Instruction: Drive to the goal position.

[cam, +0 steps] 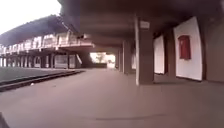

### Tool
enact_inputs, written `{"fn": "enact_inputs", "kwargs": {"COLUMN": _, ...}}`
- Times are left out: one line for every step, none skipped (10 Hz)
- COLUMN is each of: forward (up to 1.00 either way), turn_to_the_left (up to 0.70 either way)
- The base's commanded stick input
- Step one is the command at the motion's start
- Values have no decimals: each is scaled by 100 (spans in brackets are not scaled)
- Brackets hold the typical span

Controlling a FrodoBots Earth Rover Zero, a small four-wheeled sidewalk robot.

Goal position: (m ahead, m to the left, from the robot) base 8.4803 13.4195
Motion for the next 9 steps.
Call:
{"fn": "enact_inputs", "kwargs": {"forward": 85, "turn_to_the_left": 0}}
{"fn": "enact_inputs", "kwargs": {"forward": 85, "turn_to_the_left": 0}}
{"fn": "enact_inputs", "kwargs": {"forward": 85, "turn_to_the_left": 0}}
{"fn": "enact_inputs", "kwargs": {"forward": 85, "turn_to_the_left": 0}}
{"fn": "enact_inputs", "kwargs": {"forward": 85, "turn_to_the_left": 0}}
{"fn": "enact_inputs", "kwargs": {"forward": 85, "turn_to_the_left": 0}}
{"fn": "enact_inputs", "kwargs": {"forward": 85, "turn_to_the_left": 19}}
{"fn": "enact_inputs", "kwargs": {"forward": 85, "turn_to_the_left": 29}}
{"fn": "enact_inputs", "kwargs": {"forward": 85, "turn_to_the_left": 18}}
